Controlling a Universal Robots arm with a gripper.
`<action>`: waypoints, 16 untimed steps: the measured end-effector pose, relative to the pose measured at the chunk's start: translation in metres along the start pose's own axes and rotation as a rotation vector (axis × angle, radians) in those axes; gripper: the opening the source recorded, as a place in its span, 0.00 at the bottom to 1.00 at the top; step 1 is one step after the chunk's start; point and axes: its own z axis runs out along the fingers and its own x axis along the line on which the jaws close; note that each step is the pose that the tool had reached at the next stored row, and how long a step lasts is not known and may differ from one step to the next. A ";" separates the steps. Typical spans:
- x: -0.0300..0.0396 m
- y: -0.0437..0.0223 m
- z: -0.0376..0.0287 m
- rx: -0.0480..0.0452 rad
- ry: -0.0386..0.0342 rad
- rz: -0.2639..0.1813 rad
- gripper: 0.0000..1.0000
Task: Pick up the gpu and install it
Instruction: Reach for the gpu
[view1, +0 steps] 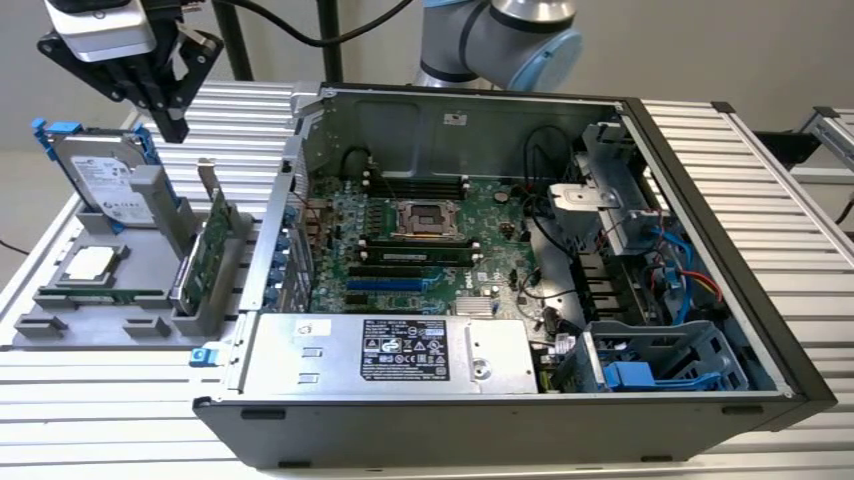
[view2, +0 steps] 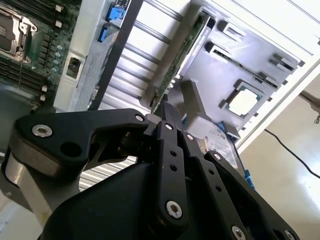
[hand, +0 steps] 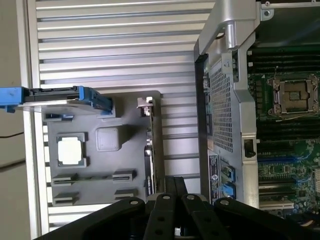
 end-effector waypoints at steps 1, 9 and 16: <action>0.0010 -0.0001 0.0000 -0.0001 0.0000 0.000 0.00; 0.0080 -0.0014 -0.0002 -0.0005 0.0001 0.000 0.00; 0.0159 -0.0029 -0.0004 -0.0008 0.0000 0.000 0.00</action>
